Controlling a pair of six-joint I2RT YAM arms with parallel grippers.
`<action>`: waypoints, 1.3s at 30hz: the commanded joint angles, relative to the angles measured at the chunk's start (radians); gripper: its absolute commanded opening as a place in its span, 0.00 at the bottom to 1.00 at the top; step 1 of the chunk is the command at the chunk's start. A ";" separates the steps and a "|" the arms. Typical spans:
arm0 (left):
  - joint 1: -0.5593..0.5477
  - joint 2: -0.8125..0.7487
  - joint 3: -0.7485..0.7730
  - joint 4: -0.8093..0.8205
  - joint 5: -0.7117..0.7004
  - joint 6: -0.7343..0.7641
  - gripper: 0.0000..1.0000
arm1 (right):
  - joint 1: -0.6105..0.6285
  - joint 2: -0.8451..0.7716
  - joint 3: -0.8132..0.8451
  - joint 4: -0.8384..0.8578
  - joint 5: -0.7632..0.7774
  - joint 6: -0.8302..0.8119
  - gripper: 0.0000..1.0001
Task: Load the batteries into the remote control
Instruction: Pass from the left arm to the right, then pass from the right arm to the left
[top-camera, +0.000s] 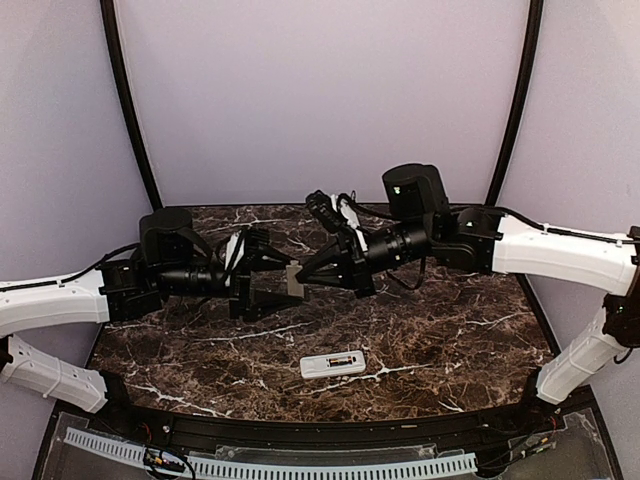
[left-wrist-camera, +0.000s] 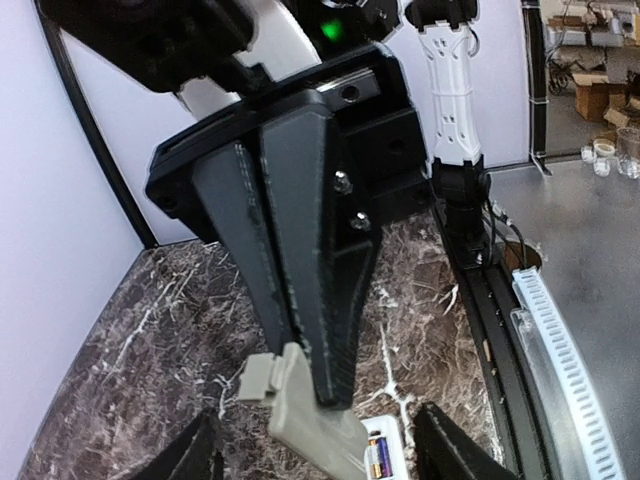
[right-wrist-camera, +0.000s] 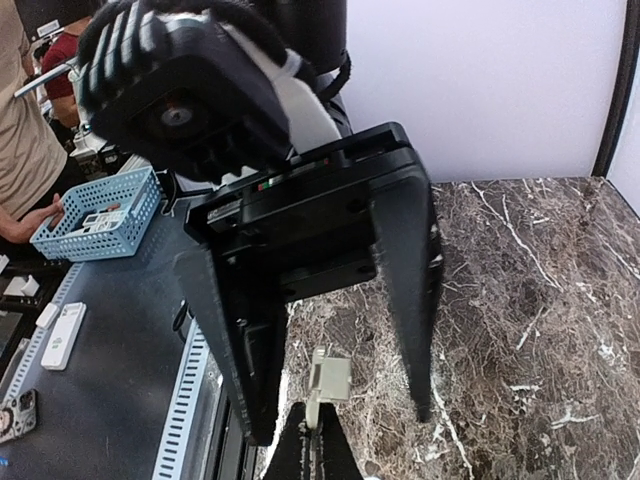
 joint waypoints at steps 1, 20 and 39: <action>-0.002 -0.033 -0.017 0.077 -0.040 -0.025 0.70 | -0.003 -0.027 -0.032 0.118 0.048 0.107 0.00; -0.002 0.062 -0.078 0.536 -0.148 -0.568 0.56 | -0.011 -0.132 -0.302 0.789 0.372 0.456 0.00; -0.001 0.132 -0.021 0.681 -0.104 -0.632 0.16 | -0.010 -0.108 -0.280 0.794 0.258 0.451 0.00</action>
